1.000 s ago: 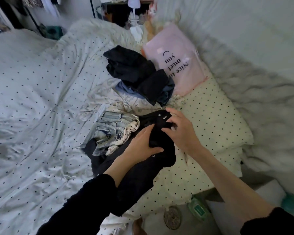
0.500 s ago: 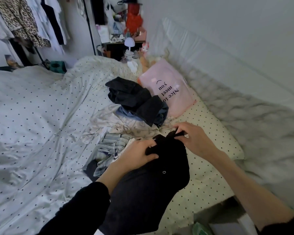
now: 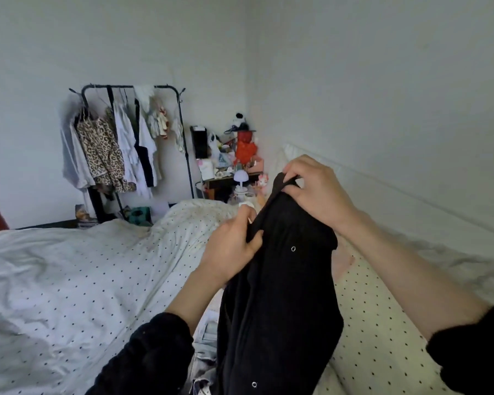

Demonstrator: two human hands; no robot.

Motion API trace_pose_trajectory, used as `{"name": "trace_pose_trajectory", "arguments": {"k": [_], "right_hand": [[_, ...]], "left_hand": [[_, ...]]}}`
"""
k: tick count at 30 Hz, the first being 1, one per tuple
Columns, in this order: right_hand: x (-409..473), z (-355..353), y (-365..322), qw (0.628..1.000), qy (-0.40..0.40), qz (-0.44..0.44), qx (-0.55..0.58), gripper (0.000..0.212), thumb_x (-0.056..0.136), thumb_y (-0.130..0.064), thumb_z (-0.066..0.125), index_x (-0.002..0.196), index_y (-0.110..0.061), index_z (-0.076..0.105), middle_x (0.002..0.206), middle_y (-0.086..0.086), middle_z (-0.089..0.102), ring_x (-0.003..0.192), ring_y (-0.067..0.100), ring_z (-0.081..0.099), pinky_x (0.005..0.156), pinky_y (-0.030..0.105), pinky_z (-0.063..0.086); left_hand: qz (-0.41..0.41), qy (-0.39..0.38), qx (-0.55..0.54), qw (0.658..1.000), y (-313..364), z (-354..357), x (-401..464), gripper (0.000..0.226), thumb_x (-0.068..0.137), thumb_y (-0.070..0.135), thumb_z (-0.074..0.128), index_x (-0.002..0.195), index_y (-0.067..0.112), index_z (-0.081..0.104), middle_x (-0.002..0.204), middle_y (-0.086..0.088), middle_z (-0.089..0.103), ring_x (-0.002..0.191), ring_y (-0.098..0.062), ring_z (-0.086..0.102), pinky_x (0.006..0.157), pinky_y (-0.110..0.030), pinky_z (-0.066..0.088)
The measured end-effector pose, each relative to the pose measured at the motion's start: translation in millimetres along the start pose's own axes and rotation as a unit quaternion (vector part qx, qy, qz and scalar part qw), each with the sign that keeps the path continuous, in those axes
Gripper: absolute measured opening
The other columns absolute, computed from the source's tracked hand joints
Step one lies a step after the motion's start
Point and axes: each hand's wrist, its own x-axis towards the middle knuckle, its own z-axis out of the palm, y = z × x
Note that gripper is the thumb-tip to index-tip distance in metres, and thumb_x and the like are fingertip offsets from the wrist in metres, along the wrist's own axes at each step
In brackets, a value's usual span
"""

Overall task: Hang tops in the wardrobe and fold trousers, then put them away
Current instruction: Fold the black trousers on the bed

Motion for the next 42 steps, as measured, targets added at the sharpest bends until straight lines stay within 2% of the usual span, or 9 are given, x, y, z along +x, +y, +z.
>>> {"name": "trace_pose_trajectory", "arguments": {"k": [4, 11, 15, 21, 27, 30, 35, 37, 42], "right_hand": [[3, 7, -10, 0.994, -0.054, -0.072, -0.054, 0.010, 0.081, -0.008, 0.067, 0.084, -0.006, 0.058, 0.089, -0.005, 0.048, 0.085, 0.015, 0.049, 0.077, 0.033, 0.043], [-22, 54, -5, 0.990, -0.115, -0.076, -0.036, 0.012, 0.082, -0.009, 0.068, 0.086, -0.004, 0.057, 0.091, 0.002, 0.053, 0.085, 0.018, 0.047, 0.071, 0.025, 0.031], [-44, 84, -2, 0.986, -0.159, 0.014, 0.054, 0.017, 0.086, -0.009, 0.063, 0.086, -0.019, 0.049, 0.099, -0.005, 0.049, 0.093, 0.016, 0.049, 0.079, 0.026, 0.037], [-97, 118, 6, 0.973, -0.186, 0.099, 0.089, 0.022, 0.080, -0.002, 0.069, 0.082, -0.018, 0.054, 0.098, -0.005, 0.059, 0.092, 0.012, 0.056, 0.080, 0.017, 0.038], [-143, 161, -10, 0.969, -0.241, 0.021, 0.044, 0.014, 0.083, -0.001, 0.062, 0.090, -0.008, 0.053, 0.106, 0.004, 0.057, 0.092, 0.027, 0.059, 0.080, 0.039, 0.048], [-198, 197, -20, 0.927, -0.373, -0.005, 0.030, 0.021, 0.088, -0.006, 0.056, 0.108, -0.012, 0.058, 0.132, 0.002, 0.053, 0.118, 0.024, 0.052, 0.095, 0.033, 0.041], [-288, 245, -29, 0.734, -0.658, 0.140, 0.088, 0.047, 0.096, -0.027, 0.050, 0.141, -0.023, 0.041, 0.147, -0.003, 0.041, 0.122, 0.014, 0.046, 0.095, 0.022, 0.033], [-300, 260, -28, 0.720, -0.666, 0.169, 0.097, 0.044, 0.098, -0.030, 0.047, 0.141, -0.021, 0.042, 0.144, -0.002, 0.044, 0.126, 0.015, 0.046, 0.099, 0.023, 0.035], [-297, 304, -16, 0.789, -0.591, 0.167, 0.016, 0.039, 0.099, -0.032, 0.042, 0.136, -0.017, 0.045, 0.135, 0.002, 0.052, 0.122, 0.020, 0.050, 0.099, 0.036, 0.041]], "left_hand": [[-0.073, -0.095, 0.016, 0.993, -26, -8, -15, 0.039, 0.088, 0.025, 0.055, 0.126, 0.021, 0.045, 0.087, 0.004, 0.059, 0.083, -0.019, 0.059, 0.072, -0.029, 0.043], [-0.146, -0.168, 0.045, 0.974, -69, 6, -72, 0.020, 0.084, 0.025, 0.059, 0.100, 0.014, 0.053, 0.108, 0.004, 0.044, 0.109, -0.017, 0.040, 0.092, -0.033, 0.039], [-0.240, -0.240, -0.012, 0.940, -78, 3, -94, 0.021, 0.081, 0.025, 0.059, 0.076, 0.023, 0.039, 0.073, 0.006, 0.051, 0.076, -0.020, 0.052, 0.067, -0.030, 0.040], [-0.277, -0.266, 0.089, 0.919, -93, 9, -146, 0.030, 0.086, 0.032, 0.054, 0.113, 0.022, 0.046, 0.101, 0.001, 0.062, 0.088, -0.019, 0.058, 0.071, -0.030, 0.042], [-0.233, -0.261, 0.188, 0.918, -118, 27, -207, 0.039, 0.093, 0.034, 0.048, 0.128, 0.017, 0.043, 0.123, -0.002, 0.048, 0.113, -0.022, 0.047, 0.092, -0.032, 0.038], [-0.282, -0.412, 0.139, 0.855, -126, 49, -263, 0.054, 0.092, 0.037, 0.051, 0.139, 0.016, 0.036, 0.136, -0.005, 0.041, 0.126, -0.024, 0.040, 0.102, -0.038, 0.037], [-0.405, -0.532, -0.017, 0.744, -122, 77, -359, 0.048, 0.096, 0.032, 0.049, 0.140, 0.016, 0.040, 0.141, -0.006, 0.041, 0.128, -0.023, 0.042, 0.102, -0.030, 0.035], [-0.445, -0.510, -0.042, 0.735, -130, 77, -381, 0.044, 0.097, 0.030, 0.046, 0.138, 0.015, 0.042, 0.141, -0.006, 0.042, 0.128, -0.023, 0.042, 0.103, -0.030, 0.035], [-0.515, -0.392, -0.008, 0.762, -171, 73, -405, 0.038, 0.098, 0.020, 0.041, 0.135, 0.014, 0.044, 0.137, -0.008, 0.043, 0.123, -0.025, 0.045, 0.102, -0.035, 0.037]]}}
